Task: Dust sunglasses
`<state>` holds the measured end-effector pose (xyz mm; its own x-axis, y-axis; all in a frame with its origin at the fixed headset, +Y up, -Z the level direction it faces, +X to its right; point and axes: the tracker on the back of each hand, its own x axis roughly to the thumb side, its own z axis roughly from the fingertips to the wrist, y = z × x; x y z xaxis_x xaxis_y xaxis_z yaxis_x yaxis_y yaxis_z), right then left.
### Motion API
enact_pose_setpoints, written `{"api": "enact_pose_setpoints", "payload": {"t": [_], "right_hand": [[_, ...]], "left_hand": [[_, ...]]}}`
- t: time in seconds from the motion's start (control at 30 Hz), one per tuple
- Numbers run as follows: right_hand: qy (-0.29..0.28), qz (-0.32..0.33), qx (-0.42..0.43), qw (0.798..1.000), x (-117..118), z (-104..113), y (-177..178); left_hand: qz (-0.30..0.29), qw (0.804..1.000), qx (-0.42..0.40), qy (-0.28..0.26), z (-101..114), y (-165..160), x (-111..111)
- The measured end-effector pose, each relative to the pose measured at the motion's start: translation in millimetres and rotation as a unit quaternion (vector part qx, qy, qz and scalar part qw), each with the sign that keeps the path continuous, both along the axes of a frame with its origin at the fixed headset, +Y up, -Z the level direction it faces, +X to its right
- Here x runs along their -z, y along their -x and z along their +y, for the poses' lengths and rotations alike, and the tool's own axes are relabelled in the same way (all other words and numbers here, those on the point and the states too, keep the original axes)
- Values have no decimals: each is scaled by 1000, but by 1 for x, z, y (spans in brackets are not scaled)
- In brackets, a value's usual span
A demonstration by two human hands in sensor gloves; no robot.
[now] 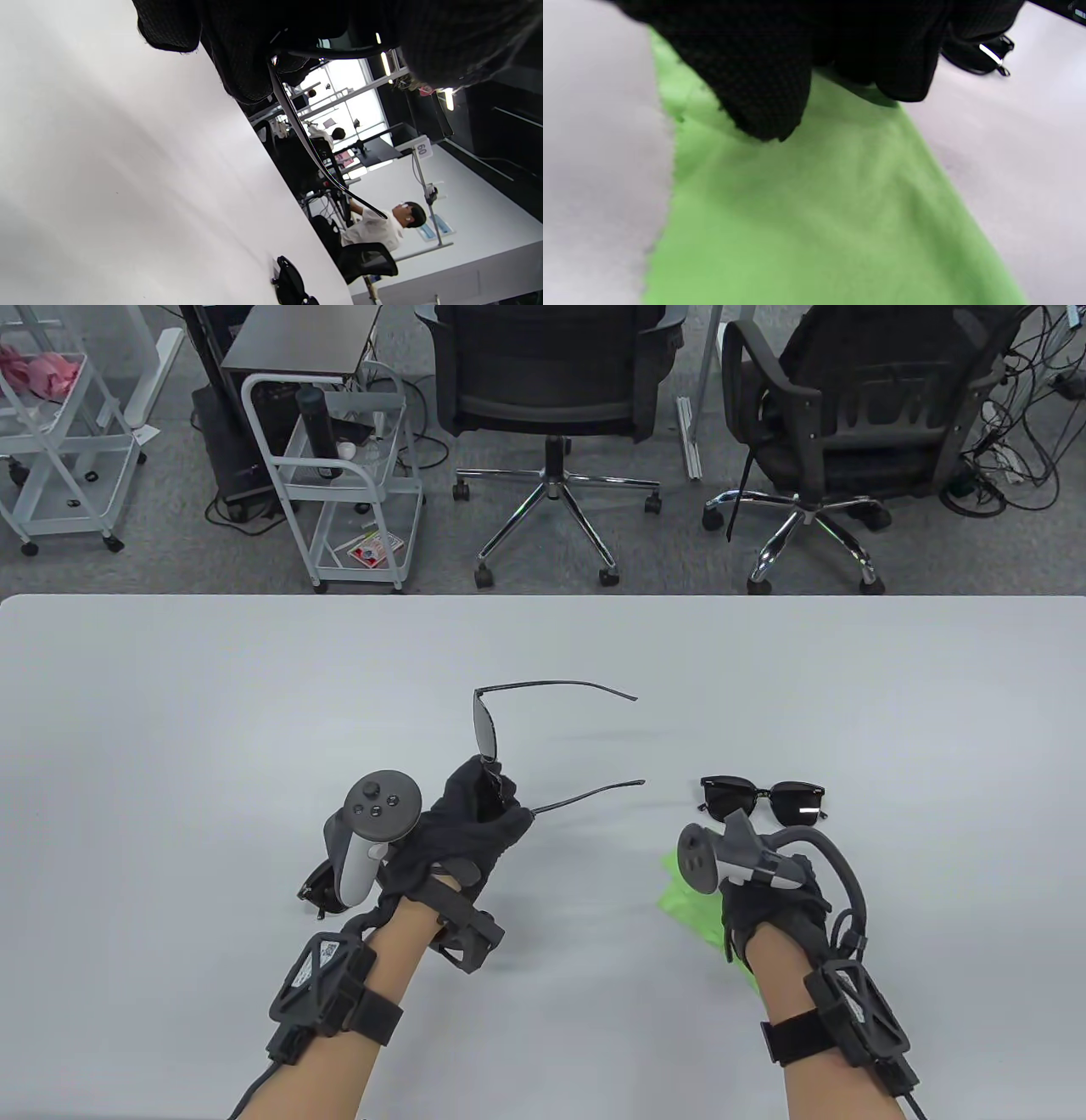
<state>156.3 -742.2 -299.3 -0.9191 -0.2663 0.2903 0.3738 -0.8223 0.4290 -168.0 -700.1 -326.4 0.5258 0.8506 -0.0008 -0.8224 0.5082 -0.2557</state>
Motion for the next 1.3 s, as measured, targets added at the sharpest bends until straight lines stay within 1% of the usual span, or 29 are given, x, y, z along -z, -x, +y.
{"api": "enact_pose_setpoints", "payload": {"t": [0.03, 0.1, 0.13, 0.17, 0.23, 0.33, 0.37, 0.43, 0.47, 0.5, 0.53, 0.57, 0.67, 0.7, 0.73, 0.77, 0.8, 0.83, 0.87, 0.93, 1.0, 1.03, 1.07, 1.1, 1.13, 1.17, 1.23, 1.27, 1.3], "right_hand": [[0, 37, -34, 999, -2, -5, 9], [-22, 87, -102, 991, -2, -6, 22], [-52, 114, -117, 985, -2, -7, 27], [-67, 131, -114, 982, -1, -6, 29], [-97, 131, -74, 984, 1, -5, 29], [-103, 116, -42, 987, 3, -1, 22], [-113, 112, -12, 987, 4, 2, 19], [-129, 74, 100, 984, 7, 12, 11], [-137, 48, 176, 974, 8, 19, 6], [-143, 30, 229, 962, 8, 24, 2], [-157, -1, 320, 934, 8, 32, -4], [-159, -15, 357, 920, 8, 35, -7], [-135, -70, 516, 843, 6, 40, -16], [-111, -75, 575, 807, 6, 40, -18], [-103, -76, 591, 797, 6, 40, -18], [-91, -76, 615, 779, 6, 40, -19], [-88, -74, 629, 769, 6, 41, -19], [-81, -67, 648, 755, 6, 42, -19], [-72, -51, 665, 741, 6, 43, -18], [-64, -23, 683, 728, 5, 45, -16], [-68, -12, 679, 731, 4, 47, -15], [-68, -12, 682, 728, 4, 47, -15], [-62, -17, 695, 716, 3, 46, -13], [-57, -23, 708, 703, 2, 46, -12], [-52, -41, 734, 676, 1, 45, -10], [-50, -57, 748, 659, 0, 43, -9], [-35, -86, 785, 613, -4, 40, -4], [-23, -103, 795, 598, -6, 38, -1], [-25, -118, 798, 590, -8, 36, 1]], "left_hand": [[5, 1000, 10, -6, 1, 0, -1], [9, 1000, 21, -13, 2, 0, -1], [9, 999, 28, -18, 3, -1, -1], [9, 999, 34, -20, 3, -1, -1], [8, 998, 54, -30, 5, -2, -2], [6, 992, 107, -62, 10, -5, -2], [6, 988, 133, -81, 12, -7, -2], [0, 978, 179, -107, 16, -12, -3], [-2, 971, 206, -124, 17, -15, -4], [-5, 966, 222, -134, 18, -17, -5], [-10, 960, 238, -146, 19, -21, -7], [-12, 957, 248, -153, 19, -23, -9], [-21, 941, 282, -184, 22, -31, -14], [-25, 929, 308, -203, 24, -35, -16], [-28, 924, 319, -211, 25, -36, -18], [-32, 911, 340, -229, 26, -40, -20], [-33, 900, 358, -246, 27, -42, -22], [-35, 886, 380, -264, 28, -46, -25], [-37, 877, 394, -274, 28, -48, -26], [-36, 863, 409, -293, 28, -51, -29], [-30, 852, 422, -307, 30, -53, -32], [-26, 847, 426, -317, 30, -54, -33], [-24, 834, 437, -335, 32, -56, -36], [-23, 827, 443, -344, 32, -57, -37], [-22, 817, 452, -357, 33, -59, -40], [-19, 813, 455, -362, 34, -60, -41], [-11, 818, 446, -362, 35, -62, -43], [-11, 817, 445, -367, 36, -63, -44], [-12, 813, 448, -372, 37, -64, -45]]}}
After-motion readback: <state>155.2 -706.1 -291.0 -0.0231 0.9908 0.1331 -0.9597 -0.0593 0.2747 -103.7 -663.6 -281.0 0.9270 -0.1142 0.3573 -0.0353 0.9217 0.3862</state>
